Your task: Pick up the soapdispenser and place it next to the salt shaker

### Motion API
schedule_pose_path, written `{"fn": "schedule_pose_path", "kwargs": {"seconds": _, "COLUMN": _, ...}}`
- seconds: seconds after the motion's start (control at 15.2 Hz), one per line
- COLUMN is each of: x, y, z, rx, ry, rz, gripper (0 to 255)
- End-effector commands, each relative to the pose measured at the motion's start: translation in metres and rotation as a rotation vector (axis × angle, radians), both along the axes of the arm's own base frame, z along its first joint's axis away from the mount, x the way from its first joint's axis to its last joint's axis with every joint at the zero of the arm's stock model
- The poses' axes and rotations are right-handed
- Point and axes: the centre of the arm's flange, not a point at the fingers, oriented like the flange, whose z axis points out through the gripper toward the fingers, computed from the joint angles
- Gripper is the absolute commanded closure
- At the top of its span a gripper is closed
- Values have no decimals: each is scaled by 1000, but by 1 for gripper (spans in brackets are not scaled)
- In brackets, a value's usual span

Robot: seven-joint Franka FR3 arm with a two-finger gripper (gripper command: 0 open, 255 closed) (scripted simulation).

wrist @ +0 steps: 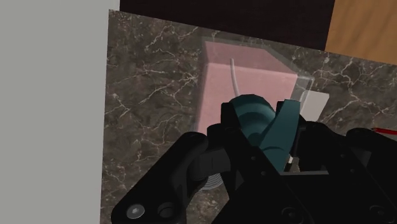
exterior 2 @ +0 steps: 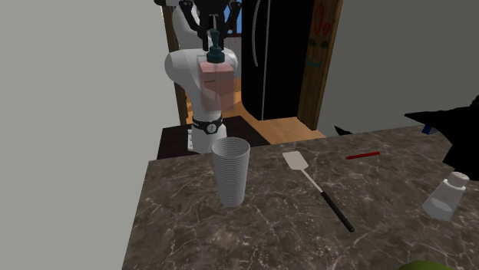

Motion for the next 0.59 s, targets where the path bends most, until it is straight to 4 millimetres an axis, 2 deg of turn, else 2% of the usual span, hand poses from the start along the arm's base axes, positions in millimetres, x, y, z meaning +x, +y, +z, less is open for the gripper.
{"fn": "schedule_pose_path", "kwargs": {"seconds": 0.0, "x": 1, "y": 0, "z": 12, "rx": 0, "ry": 0, "rz": 0, "gripper": 255}}
{"fn": "schedule_pose_path", "kwargs": {"seconds": 0.53, "x": 1, "y": 0, "z": 54, "rx": 0, "ry": 0, "rz": 0, "gripper": 255}}
